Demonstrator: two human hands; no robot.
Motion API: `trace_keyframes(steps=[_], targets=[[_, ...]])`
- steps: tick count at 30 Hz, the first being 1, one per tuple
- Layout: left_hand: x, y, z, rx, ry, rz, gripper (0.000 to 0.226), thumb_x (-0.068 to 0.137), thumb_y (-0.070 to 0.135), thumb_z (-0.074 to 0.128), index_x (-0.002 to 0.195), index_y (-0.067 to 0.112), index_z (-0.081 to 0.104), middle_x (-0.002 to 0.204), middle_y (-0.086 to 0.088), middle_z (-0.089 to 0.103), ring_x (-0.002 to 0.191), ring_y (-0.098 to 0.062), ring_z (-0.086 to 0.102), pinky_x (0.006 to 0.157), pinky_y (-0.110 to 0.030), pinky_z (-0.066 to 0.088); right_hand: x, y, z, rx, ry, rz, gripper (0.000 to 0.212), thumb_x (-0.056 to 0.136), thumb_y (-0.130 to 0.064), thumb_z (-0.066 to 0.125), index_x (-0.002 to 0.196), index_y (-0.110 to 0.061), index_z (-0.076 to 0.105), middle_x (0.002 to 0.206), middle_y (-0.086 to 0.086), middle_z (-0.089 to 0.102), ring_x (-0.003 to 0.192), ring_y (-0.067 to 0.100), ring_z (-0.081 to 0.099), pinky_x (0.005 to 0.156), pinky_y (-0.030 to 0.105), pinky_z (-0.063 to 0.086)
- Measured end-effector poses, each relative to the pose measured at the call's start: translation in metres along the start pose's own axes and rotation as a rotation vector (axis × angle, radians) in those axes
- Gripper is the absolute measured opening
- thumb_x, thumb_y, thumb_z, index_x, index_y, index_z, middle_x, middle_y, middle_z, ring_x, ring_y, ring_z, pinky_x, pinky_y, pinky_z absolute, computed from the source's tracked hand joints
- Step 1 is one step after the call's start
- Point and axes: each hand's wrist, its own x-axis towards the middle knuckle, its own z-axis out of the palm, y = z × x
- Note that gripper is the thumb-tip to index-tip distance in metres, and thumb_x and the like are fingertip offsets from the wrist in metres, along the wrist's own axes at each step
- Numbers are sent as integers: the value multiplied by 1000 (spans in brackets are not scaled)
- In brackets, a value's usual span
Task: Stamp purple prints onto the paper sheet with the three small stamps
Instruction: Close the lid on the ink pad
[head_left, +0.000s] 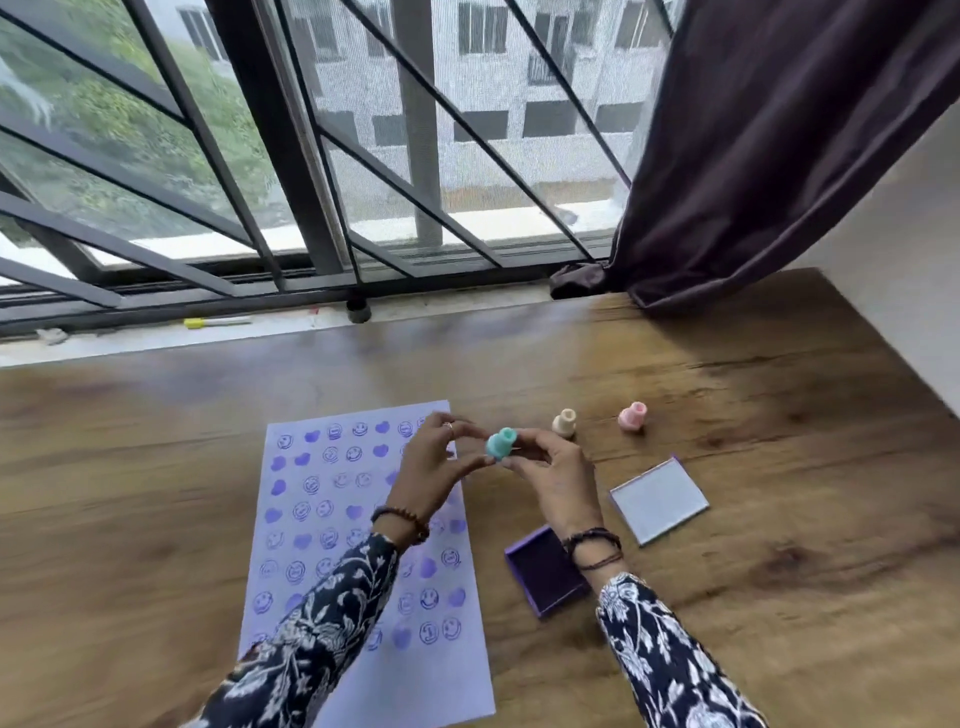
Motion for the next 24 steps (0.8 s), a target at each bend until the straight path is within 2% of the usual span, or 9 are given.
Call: trace_keyframes(steps=[3,6,8,12,15,18,20,24], targets=[[15,-10,3,246,35,87,22,71,20,74,92,17,70,116,-8,57,110,-26,43,87,-24,29,17,9,9,-118,37,-55,28,70,6,70,95,-6,70,97,11,73,86,16,67,80,11,48],[20,-18,6,360,98,67,19,72,24,73,90,24,70,121,-4,56,113,-28,41,92,-37,31,24,14,17,-192,44,-89,27,72,5,68,96,-6,69,101,12,72,92,22,66,87,22,48],[19,-22,8,383,115,27,19,72,26,73,91,25,69,122,-2,56,116,-27,39,94,-40,31,25,16,21,-212,31,-97,27,73,4,67,98,-7,69,102,12,71,94,22,65,90,26,49],[13,-24,9,426,100,-6,27,74,30,70,101,25,65,122,-1,56,118,-25,38,95,-38,28,21,14,19,-216,43,-100,26,75,4,66,99,-7,69,100,11,71,90,20,67,86,21,50],[-4,-17,10,430,125,20,29,77,28,68,105,23,62,120,-1,56,118,-26,40,92,-36,26,6,14,4,-224,156,-123,20,74,0,70,91,-9,70,89,4,72,74,11,66,73,3,45],[-36,-9,13,427,139,111,24,77,30,68,100,25,62,112,3,60,111,-24,46,86,-29,24,-17,21,-25,-227,284,-85,14,75,-6,71,84,-16,70,77,-5,68,64,-2,60,64,0,43],[-60,-5,15,427,118,160,28,76,41,65,99,26,63,109,4,61,109,-21,46,86,-28,25,-34,30,-47,-219,370,-17,12,75,-8,71,80,-19,70,73,-4,68,62,0,60,62,7,46],[-100,-2,24,459,-3,166,63,66,69,48,115,30,55,116,9,54,114,-12,34,94,-34,27,-59,56,-85,-201,511,150,11,77,-5,67,81,-15,69,80,7,71,67,21,63,69,40,55]])
